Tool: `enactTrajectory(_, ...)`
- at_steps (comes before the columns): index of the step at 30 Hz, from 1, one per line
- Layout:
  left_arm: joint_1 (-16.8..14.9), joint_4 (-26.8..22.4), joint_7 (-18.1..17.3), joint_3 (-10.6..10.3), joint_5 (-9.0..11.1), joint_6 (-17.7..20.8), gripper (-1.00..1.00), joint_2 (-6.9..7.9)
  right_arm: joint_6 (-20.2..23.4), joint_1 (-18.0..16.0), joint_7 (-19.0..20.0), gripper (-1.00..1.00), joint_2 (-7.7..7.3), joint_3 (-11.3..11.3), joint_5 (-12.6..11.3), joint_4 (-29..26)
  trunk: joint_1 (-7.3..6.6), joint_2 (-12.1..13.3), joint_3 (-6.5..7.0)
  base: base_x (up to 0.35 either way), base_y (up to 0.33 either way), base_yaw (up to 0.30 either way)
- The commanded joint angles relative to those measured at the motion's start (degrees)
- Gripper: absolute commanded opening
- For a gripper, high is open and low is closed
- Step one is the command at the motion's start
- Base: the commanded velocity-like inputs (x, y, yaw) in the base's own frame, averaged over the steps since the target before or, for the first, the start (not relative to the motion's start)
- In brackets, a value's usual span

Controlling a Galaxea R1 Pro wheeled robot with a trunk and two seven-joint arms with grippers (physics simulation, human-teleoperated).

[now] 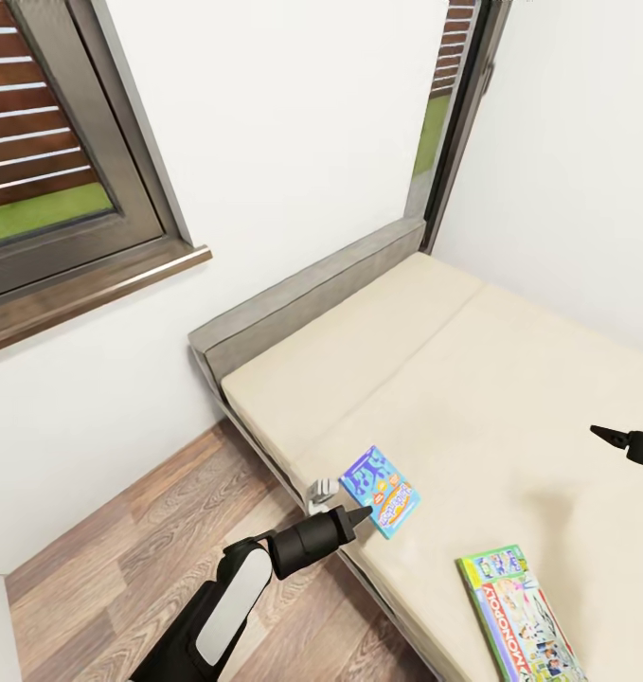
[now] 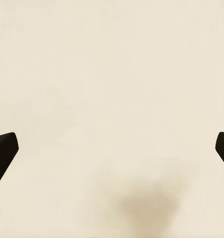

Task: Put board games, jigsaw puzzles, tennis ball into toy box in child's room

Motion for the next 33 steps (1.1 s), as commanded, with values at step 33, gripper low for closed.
enactTrajectory(33,0.00,-0.03,-0.01,0.08,0.43,0.36,-1.00,0.08,0.50,0.08,-0.05,1.00,0.02,-0.18,-0.44,-1.09,-6.16,11.23,5.00,0.000,0.000,-0.204)
